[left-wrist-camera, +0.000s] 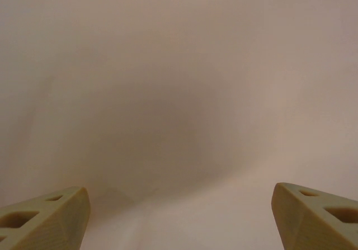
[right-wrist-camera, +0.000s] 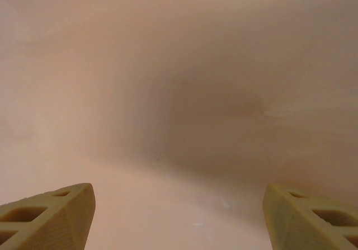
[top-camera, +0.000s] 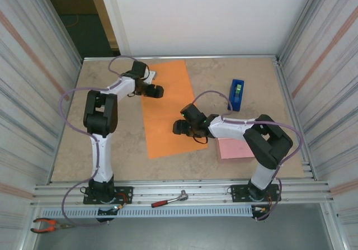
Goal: Wrap the gift box in paper
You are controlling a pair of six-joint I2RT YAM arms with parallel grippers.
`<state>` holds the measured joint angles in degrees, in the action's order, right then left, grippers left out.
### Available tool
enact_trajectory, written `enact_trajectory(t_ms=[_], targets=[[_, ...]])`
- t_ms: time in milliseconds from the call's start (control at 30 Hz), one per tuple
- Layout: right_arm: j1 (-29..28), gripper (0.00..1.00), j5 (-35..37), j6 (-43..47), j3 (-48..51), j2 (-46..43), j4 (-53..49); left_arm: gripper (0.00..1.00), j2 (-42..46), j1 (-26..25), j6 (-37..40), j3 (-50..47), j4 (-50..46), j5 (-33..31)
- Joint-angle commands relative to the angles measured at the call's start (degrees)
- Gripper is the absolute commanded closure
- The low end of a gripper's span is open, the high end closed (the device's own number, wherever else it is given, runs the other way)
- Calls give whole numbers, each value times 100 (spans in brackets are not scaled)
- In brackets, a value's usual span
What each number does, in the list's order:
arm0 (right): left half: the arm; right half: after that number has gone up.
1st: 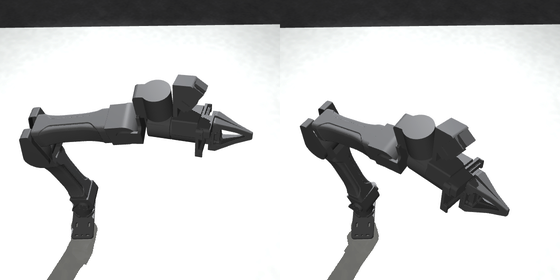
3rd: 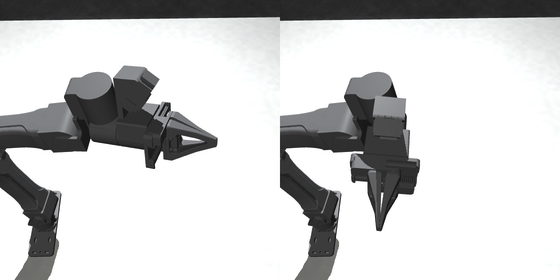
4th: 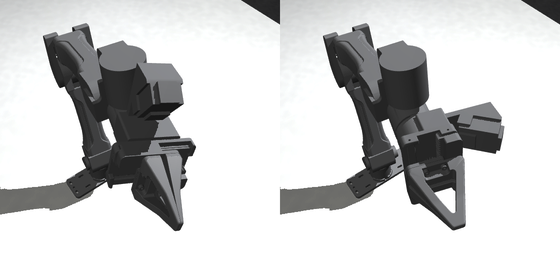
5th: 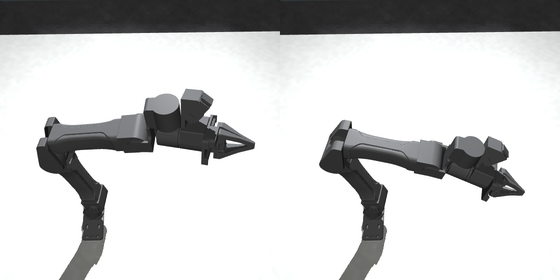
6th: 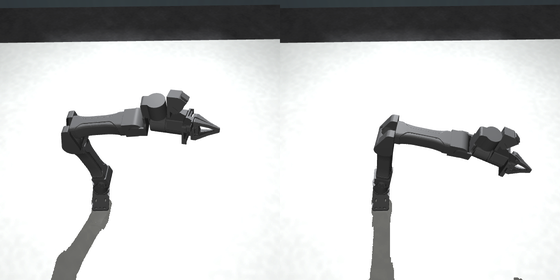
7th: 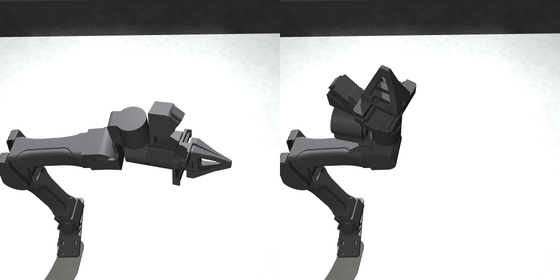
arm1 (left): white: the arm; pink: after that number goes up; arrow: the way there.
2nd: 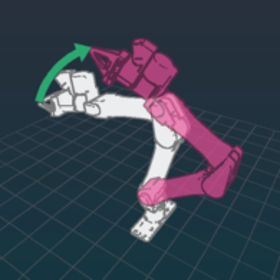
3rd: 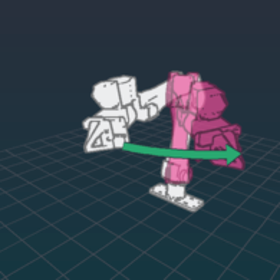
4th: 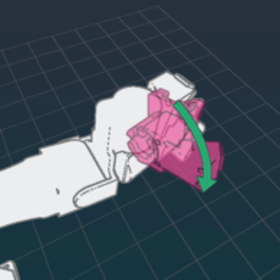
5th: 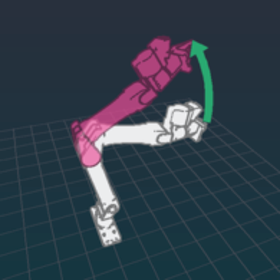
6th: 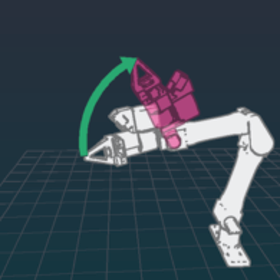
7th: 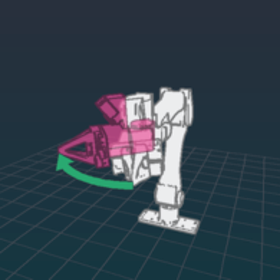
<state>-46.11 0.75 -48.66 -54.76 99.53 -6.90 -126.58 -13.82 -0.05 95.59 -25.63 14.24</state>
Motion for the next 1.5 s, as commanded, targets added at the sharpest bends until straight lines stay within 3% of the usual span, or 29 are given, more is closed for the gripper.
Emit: enact_trajectory(t_ms=[0,367,767,967,1200,1467], targets=[[40,23,265,-223,36,76,16,15,-124,-24,-217,199,-307,173],[697,24,-89,-47,-42,422,-45,16,-65,70,-366,-259,-382,-40],[1403,21,-485,426,-1438,1409,-716,16,615,616,-2190,-1332,-312,64],[1767,20,-706,609,-2227,1841,-1075,16,1433,520,-2743,-2391,109,-70],[2102,19,-1025,841,-3240,2381,-1543,17,2289,8,-2838,-3232,255,-320],[1948,18,-1412,982,-2973,1647,-1334,15,2725,-147,-2530,-2881,-14,-548]])
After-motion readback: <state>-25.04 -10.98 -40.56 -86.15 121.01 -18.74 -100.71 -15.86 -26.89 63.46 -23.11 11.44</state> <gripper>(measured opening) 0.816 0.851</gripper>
